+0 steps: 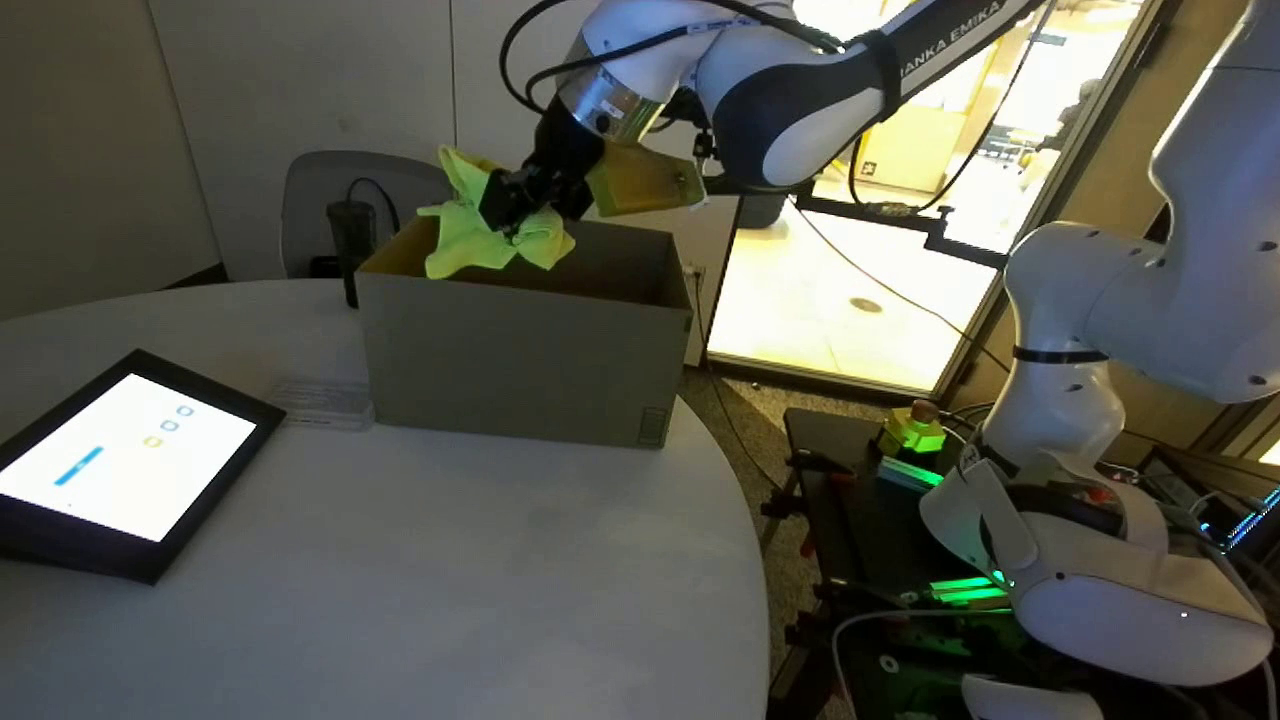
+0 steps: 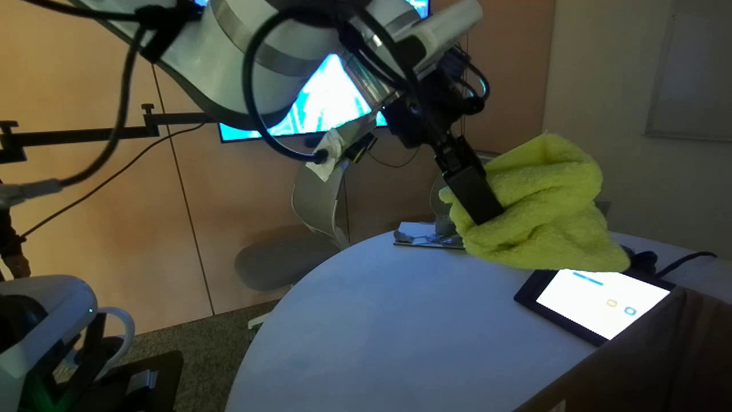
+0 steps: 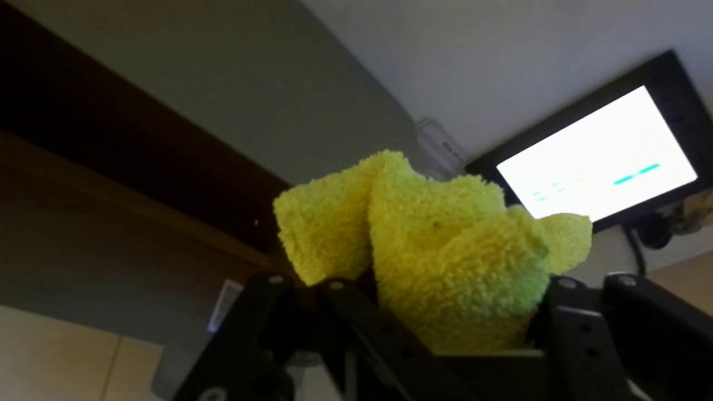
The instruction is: Put the black marker on the towel, fold the towel twice then place it inside the box
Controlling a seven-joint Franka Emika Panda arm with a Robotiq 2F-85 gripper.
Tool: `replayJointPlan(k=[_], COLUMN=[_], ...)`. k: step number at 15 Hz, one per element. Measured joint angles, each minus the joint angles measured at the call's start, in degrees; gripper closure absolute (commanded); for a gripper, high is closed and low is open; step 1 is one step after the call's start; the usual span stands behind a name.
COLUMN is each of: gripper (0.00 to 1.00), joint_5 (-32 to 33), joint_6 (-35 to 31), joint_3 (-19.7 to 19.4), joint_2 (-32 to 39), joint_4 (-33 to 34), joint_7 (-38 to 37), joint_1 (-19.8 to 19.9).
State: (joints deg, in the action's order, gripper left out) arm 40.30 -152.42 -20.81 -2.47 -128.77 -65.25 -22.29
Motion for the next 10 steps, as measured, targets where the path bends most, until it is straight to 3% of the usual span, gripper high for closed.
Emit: replayJointPlan(k=[1,5,8,10], gripper=[0.86,0.86,0.85,0.75], joint_5=[3.29,11.96,15.13,15.22], joint_6=[1.45,6.53,11.31,14.24], joint_3=[-0.21,9.06,12.7,13.77], joint_2=[-1.54,-3.9,-3.43,-2.83], joint_4=[-0.42,-1.42,-1.86,-2.23], joint_7=[-4.12,-17.88,-25.45,-28.17], joint_1=[0.53,13.4,19.38,21.59])
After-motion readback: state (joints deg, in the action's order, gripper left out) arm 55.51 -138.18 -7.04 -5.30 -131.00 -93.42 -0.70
